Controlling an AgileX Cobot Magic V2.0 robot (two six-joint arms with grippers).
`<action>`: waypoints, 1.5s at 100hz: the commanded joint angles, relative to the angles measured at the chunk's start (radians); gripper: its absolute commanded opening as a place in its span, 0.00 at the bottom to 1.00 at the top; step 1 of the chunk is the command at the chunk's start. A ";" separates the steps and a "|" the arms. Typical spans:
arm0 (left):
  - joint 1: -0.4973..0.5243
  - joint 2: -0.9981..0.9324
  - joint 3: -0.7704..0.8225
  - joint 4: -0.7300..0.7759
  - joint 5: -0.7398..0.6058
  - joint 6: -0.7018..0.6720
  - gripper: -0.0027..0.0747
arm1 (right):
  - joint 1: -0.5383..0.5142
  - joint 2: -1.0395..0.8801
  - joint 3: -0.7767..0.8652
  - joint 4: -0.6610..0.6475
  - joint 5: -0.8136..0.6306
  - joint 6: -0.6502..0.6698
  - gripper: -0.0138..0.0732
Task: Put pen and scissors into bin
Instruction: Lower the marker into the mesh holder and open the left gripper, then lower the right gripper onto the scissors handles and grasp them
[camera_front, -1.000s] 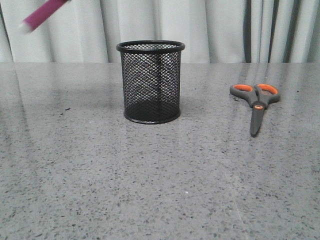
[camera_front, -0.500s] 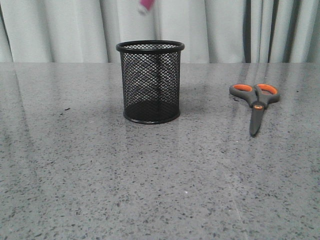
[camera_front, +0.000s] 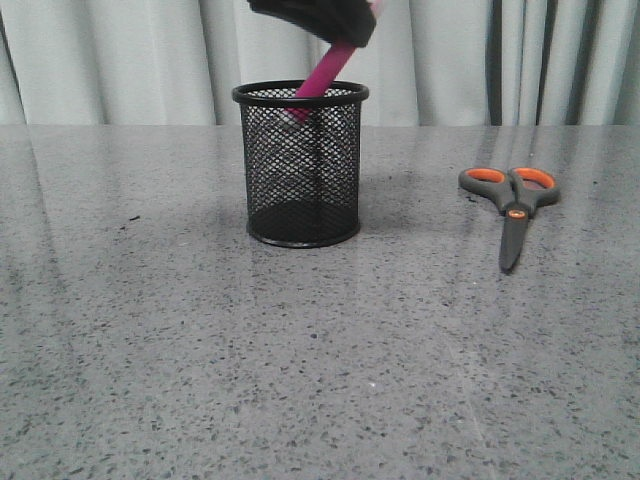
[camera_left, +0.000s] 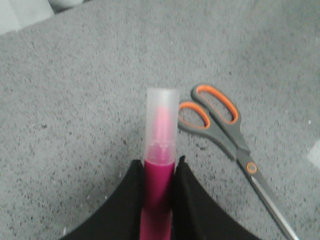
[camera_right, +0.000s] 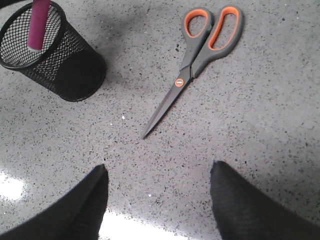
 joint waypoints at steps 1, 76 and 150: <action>-0.003 -0.045 -0.027 -0.002 -0.013 0.002 0.01 | -0.005 0.000 -0.032 0.021 -0.056 -0.013 0.62; 0.214 -0.238 -0.029 -0.038 0.138 0.002 0.60 | -0.005 0.000 -0.032 0.021 -0.075 -0.013 0.62; 0.503 -0.509 -0.029 -0.042 0.300 0.002 0.60 | 0.101 0.331 -0.177 -0.044 -0.021 0.018 0.55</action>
